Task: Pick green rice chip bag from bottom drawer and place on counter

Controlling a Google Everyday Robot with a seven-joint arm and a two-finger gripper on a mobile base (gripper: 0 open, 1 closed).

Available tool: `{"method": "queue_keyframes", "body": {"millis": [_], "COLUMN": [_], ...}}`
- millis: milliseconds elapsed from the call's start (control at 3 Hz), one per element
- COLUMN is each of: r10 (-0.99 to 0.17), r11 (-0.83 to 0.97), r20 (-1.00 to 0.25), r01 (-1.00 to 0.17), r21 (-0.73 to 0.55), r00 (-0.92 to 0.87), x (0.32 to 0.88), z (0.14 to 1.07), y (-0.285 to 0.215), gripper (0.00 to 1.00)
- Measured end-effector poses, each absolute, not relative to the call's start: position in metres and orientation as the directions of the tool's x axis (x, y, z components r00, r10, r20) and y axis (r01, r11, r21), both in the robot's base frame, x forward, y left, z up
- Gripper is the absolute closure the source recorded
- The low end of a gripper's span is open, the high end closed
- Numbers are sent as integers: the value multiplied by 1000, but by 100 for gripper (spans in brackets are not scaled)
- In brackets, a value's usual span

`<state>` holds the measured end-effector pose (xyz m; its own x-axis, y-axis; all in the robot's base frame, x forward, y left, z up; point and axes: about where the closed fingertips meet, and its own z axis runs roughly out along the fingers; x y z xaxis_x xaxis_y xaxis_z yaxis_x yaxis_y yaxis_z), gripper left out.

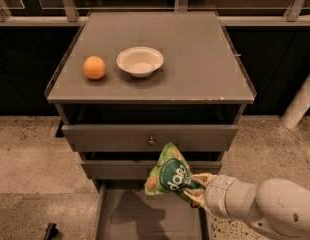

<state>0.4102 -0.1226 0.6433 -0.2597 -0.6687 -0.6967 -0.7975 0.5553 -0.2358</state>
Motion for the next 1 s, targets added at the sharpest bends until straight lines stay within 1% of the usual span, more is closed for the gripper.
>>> {"method": "queue_keyframes", "body": {"millis": [333,667,1000], "r10": [-677,-706,-771], "r11": [545,511,446], "r20": [-704,-695,-636], "r01": [-789,-777,-723], "r21": [-283,-367,-528], "r00": [-215,-136,-11], "x": [415,427,435], "z": [674,750,867], "y": [-128,-128,-111], "gripper": [100,100,100]}}
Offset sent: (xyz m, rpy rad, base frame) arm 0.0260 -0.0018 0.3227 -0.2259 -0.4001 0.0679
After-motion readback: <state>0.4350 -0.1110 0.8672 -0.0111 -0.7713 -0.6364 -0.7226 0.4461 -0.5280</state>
